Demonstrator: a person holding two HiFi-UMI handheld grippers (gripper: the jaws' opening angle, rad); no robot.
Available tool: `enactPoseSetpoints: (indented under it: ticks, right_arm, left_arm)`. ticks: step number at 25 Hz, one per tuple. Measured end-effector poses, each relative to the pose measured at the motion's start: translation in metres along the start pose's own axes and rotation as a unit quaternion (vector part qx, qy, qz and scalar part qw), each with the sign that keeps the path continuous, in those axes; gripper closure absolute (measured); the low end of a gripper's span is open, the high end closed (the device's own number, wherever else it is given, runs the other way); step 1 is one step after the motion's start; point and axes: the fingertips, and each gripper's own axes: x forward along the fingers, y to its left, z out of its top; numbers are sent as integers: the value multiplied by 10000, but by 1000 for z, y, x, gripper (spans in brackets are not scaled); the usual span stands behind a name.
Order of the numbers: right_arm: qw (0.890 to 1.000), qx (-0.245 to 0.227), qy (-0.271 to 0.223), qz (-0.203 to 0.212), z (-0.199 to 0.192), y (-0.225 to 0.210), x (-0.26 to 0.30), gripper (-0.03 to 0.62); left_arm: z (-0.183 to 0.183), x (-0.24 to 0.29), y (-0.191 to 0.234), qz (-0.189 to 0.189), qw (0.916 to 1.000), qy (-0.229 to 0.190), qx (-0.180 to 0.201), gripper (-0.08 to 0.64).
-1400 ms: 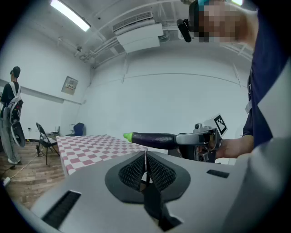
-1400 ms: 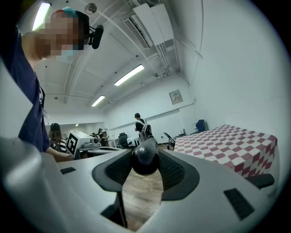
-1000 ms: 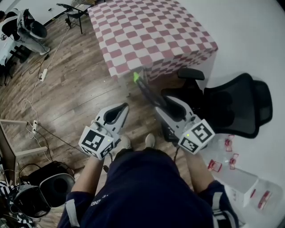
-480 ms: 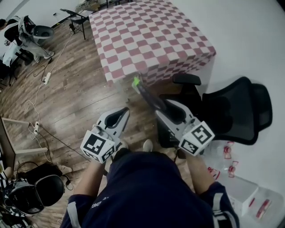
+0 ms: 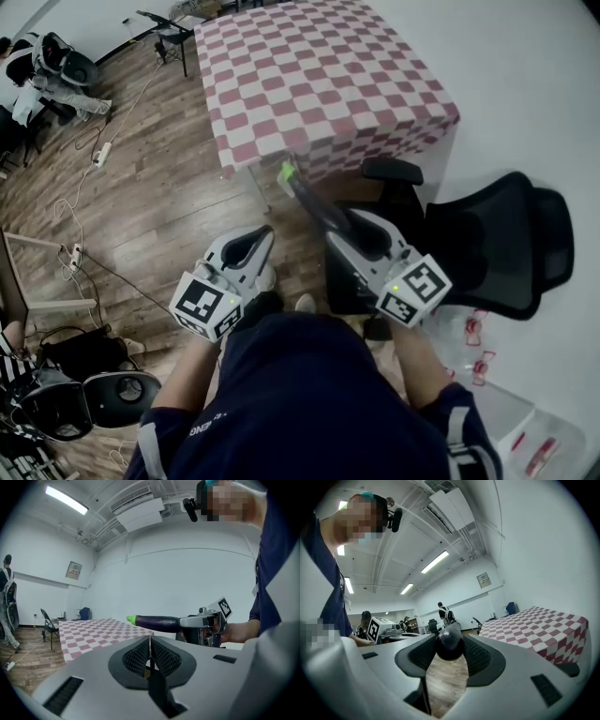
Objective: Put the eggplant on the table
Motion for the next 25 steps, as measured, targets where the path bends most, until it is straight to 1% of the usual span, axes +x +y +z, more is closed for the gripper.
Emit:
enactPoseSetpoints:
  ticks: [2,4,6,10,14,16,23,25]
  right_arm:
    - [10000,-5,-13,-17,2,-7,3,397]
    - [9999,-34,-62,-72,-10,-5,-7,397]
    - [9998,-48,-91,-151,-15,-9,-10,397]
    - [9994,-21,4,-342,-7,-40,16,397]
    - [9986,2,127,-514,-15,-58,39,397]
    - [9983,-19,159,-561,-12,-69,64,397]
    - [9980,-9,294,-557,9,-109,181,397]
    - [9977,-27,354,-585,14,-119,209,397]
  left_arm:
    - [0,6,4,-19,10000,30,8,528]
    - [-11,4,-5,-67,9999,47,71,528]
    - [-15,8,-4,-116,9999,48,118,528]
    - [-2,36,31,-261,9996,76,99,528]
    - [-11,51,58,-400,9991,112,56,528]
    - [-12,61,83,-443,9989,123,-7,528]
    - [-3,95,196,-469,9985,180,-229,528]
    - [1,102,226,-496,9984,173,-211,528]
